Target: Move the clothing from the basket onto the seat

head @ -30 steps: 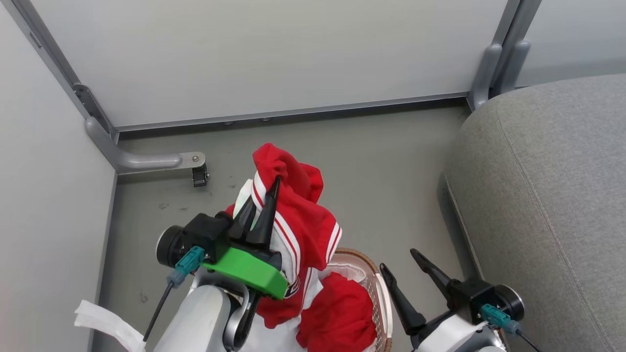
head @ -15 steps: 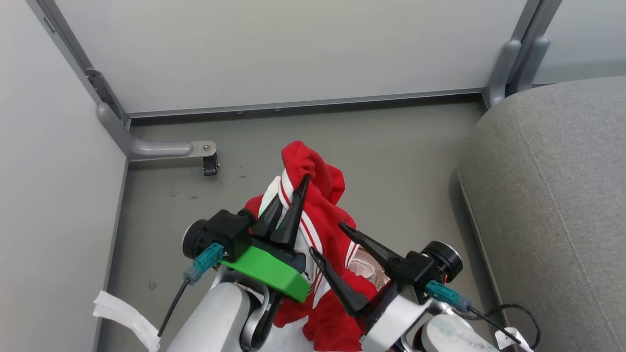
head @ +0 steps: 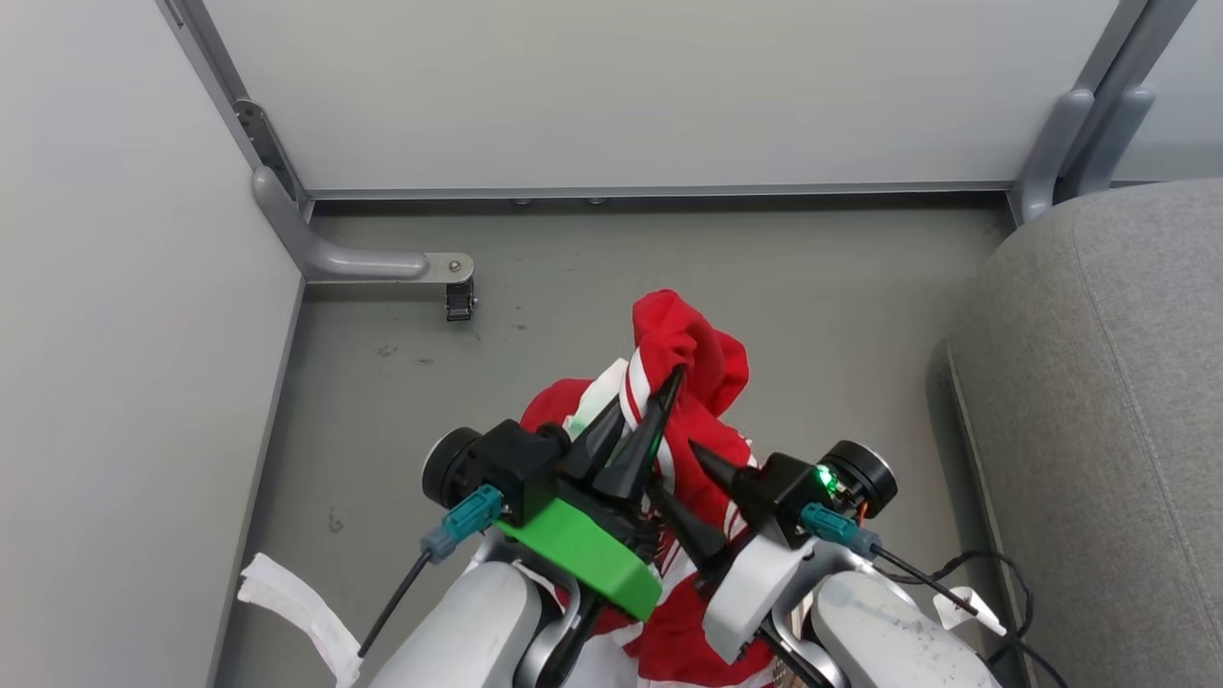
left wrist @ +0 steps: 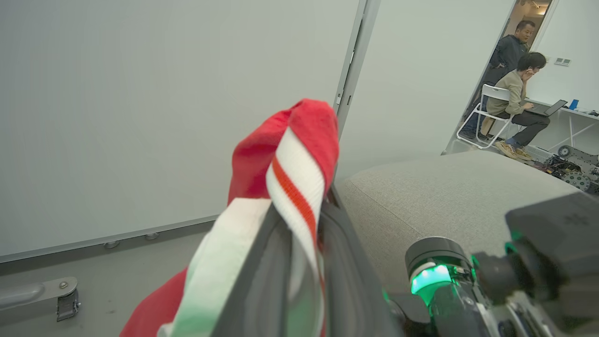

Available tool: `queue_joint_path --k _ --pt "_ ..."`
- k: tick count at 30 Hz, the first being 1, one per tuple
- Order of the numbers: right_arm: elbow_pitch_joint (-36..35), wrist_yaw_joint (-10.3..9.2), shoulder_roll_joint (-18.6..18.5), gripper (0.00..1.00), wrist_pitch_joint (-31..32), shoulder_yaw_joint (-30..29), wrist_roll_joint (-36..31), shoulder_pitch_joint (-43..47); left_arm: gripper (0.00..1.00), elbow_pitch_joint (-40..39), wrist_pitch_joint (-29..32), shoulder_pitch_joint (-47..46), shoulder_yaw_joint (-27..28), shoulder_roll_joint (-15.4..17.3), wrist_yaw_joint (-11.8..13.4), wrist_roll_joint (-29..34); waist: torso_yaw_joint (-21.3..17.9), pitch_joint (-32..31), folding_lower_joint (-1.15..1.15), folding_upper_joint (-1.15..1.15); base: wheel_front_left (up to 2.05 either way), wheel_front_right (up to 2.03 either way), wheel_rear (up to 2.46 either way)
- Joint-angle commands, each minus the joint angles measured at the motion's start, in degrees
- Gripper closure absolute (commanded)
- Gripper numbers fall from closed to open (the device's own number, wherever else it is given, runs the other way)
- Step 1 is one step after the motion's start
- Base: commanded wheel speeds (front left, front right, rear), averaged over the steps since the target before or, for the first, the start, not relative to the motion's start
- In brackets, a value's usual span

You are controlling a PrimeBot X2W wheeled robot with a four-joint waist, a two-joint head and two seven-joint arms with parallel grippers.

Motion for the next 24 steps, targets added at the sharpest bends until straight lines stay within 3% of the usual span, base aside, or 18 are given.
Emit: queue_joint_path --k 1,6,7,8,9,15,24 --pt "0.1 -0.08 -0.1 1.0 -0.1 0.2 1.0 -0.8 1.0 0.2 -0.1 -0.8 0.0 0.1 -0.2 -0.3 0.2 -0.1 0.0 0.0 0.0 0.0 0.0" --pt "-0.3 -0.08 -0.1 1.0 -0.1 -0.4 2.6 0.4 1.0 0.7 -0.1 -0.3 0.7 0.1 -0.2 0.6 -0.9 -0.5 0.0 0.0 0.0 0.0 0.0" --pt "-0.6 -0.08 -0.1 1.0 -0.1 -0.7 2.7 0.9 0.84 0.6 -0.1 0.0 1.1 0.1 -0.2 0.9 -1.3 -0.6 0.0 0.0 0.0 0.0 0.0" --pt "-0.9 -0.08 -0.1 1.0 -0.1 -1.2 2.8 1.3 0.3 0.5 -0.1 0.3 1.4 0.1 -0.2 1.1 -1.8 -0.7 0.0 0.0 0.0 0.0 0.0" --pt "-1.3 -0.07 -0.1 1.0 -0.1 -1.7 3.0 1.9 0.0 0.5 -0.1 0.6 1.5 0.1 -0.2 1.8 -2.5 -0.8 0.0 0.0 0.0 0.0 0.0" --pt "-3.1 -0.07 0.0 1.0 -0.1 -4.1 3.3 4.8 0.0 1.6 0.0 2.4 3.6 0.1 -0.2 5.2 -8.5 -0.6 0.0 0.0 0.0 0.0 0.0" --pt "-5.4 -0.07 0.0 1.0 -0.1 -6.5 1.3 7.6 0.0 2.7 0.0 4.2 5.8 0.1 -0.2 7.4 -20.6 0.6 0.0 0.0 0.0 0.0 0.0"
